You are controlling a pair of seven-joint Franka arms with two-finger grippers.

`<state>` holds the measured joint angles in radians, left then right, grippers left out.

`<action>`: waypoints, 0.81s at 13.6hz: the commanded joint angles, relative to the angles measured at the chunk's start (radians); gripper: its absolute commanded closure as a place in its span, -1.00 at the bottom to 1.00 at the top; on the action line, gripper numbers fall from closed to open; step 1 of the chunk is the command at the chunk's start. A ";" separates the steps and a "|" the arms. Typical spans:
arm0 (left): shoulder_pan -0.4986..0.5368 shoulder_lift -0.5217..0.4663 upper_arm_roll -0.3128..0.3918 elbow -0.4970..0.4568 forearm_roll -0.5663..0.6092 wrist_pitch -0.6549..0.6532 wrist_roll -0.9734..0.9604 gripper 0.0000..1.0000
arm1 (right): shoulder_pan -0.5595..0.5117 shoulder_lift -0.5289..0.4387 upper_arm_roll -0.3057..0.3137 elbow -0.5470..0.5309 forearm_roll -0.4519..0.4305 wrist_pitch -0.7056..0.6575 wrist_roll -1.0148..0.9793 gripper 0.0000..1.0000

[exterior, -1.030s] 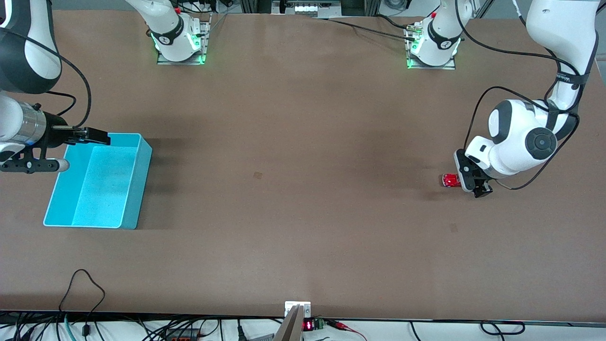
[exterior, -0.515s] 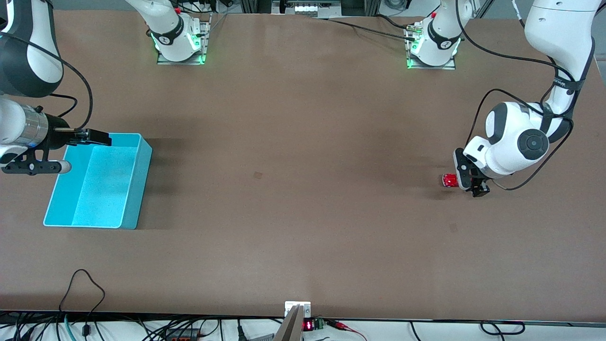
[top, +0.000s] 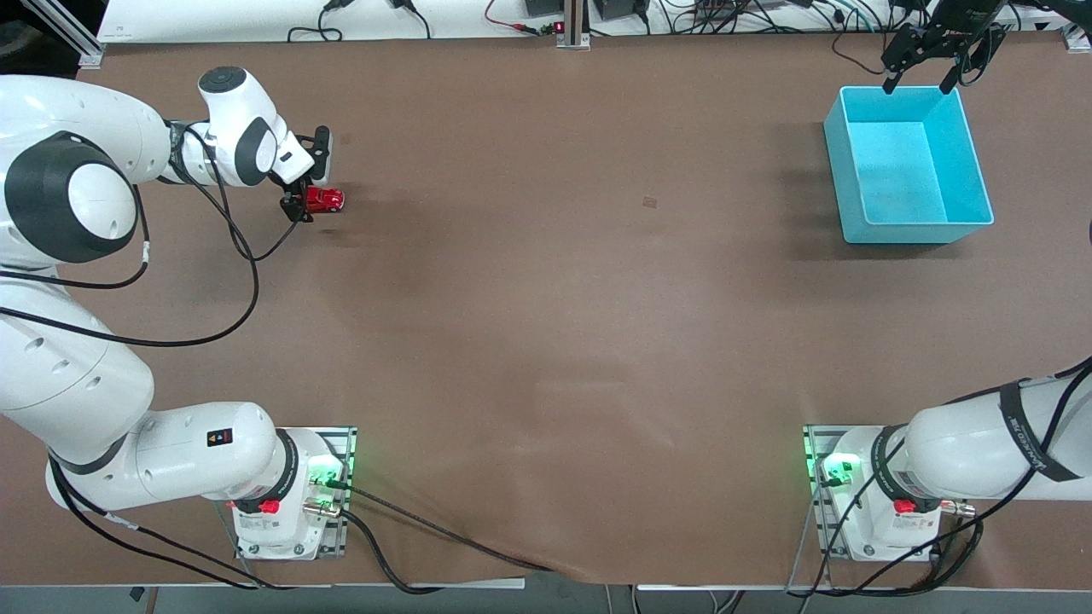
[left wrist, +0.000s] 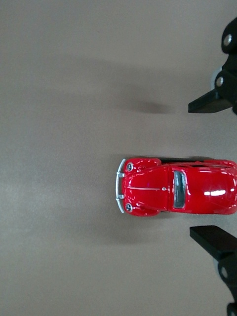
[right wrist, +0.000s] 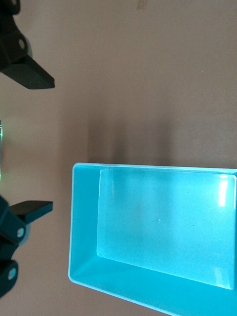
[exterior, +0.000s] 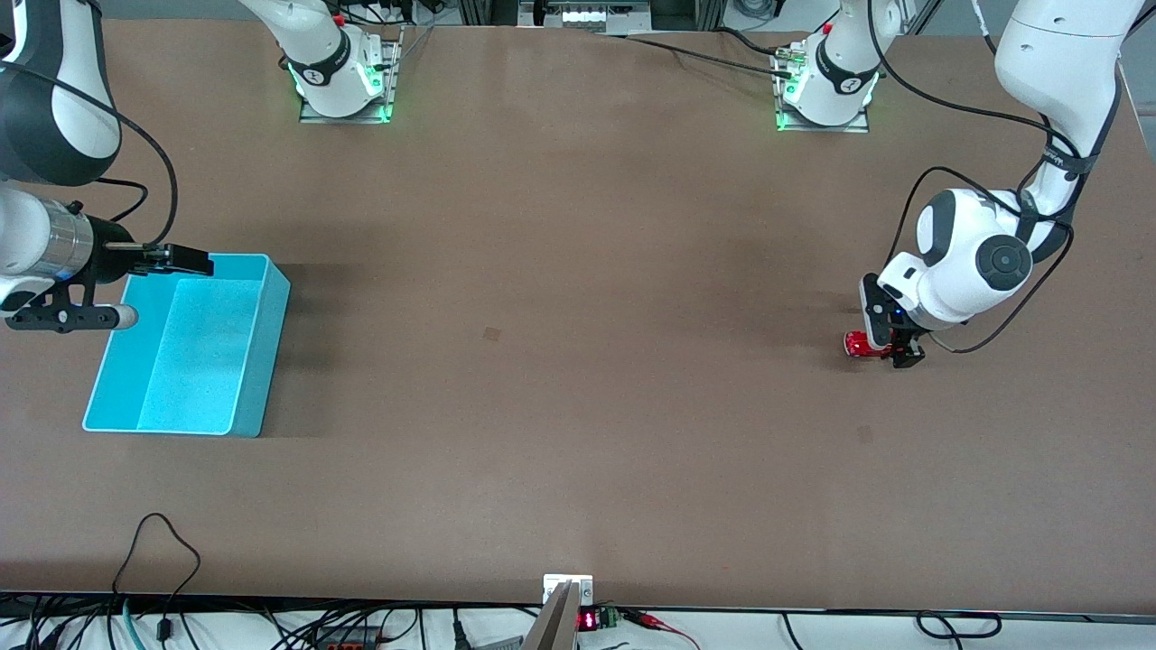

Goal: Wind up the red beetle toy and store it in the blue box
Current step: 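Close the left gripper on the red car's body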

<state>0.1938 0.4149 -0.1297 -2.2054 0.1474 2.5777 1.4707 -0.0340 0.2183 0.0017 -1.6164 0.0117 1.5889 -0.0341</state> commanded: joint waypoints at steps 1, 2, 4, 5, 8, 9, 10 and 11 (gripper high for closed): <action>0.022 -0.018 -0.005 -0.016 0.020 0.013 0.068 -1.00 | -0.004 -0.002 0.004 0.004 -0.013 -0.017 0.005 -1.00; 0.024 -0.018 -0.005 -0.016 0.020 0.013 0.068 -1.00 | -0.004 -0.002 0.004 0.004 -0.013 -0.015 0.005 -1.00; 0.024 -0.018 -0.005 -0.016 0.020 0.013 0.068 -1.00 | -0.001 -0.002 0.004 0.004 -0.013 -0.017 0.005 -1.00; 0.024 -0.018 -0.005 -0.016 0.020 0.013 0.068 -0.99 | -0.001 -0.002 0.004 0.004 -0.013 -0.017 0.005 -1.00; 0.023 -0.018 -0.005 -0.014 0.020 0.018 0.066 -1.00 | -0.001 -0.002 0.004 0.004 -0.013 -0.017 0.005 -1.00; 0.023 -0.016 -0.005 -0.016 0.020 0.022 0.063 -1.00 | -0.001 -0.002 0.004 0.004 -0.013 -0.017 0.005 -1.00; 0.023 -0.015 -0.007 -0.016 0.020 0.032 0.062 -1.00 | -0.003 -0.002 0.006 0.004 -0.013 -0.017 0.005 -1.00; 0.021 -0.016 -0.005 -0.016 0.020 0.032 0.066 -1.00 | -0.001 -0.002 0.004 0.004 -0.013 -0.017 0.005 -1.00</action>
<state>0.2084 0.4148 -0.1306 -2.2054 0.1474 2.5933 1.5215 -0.0341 0.2183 0.0017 -1.6164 0.0115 1.5855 -0.0341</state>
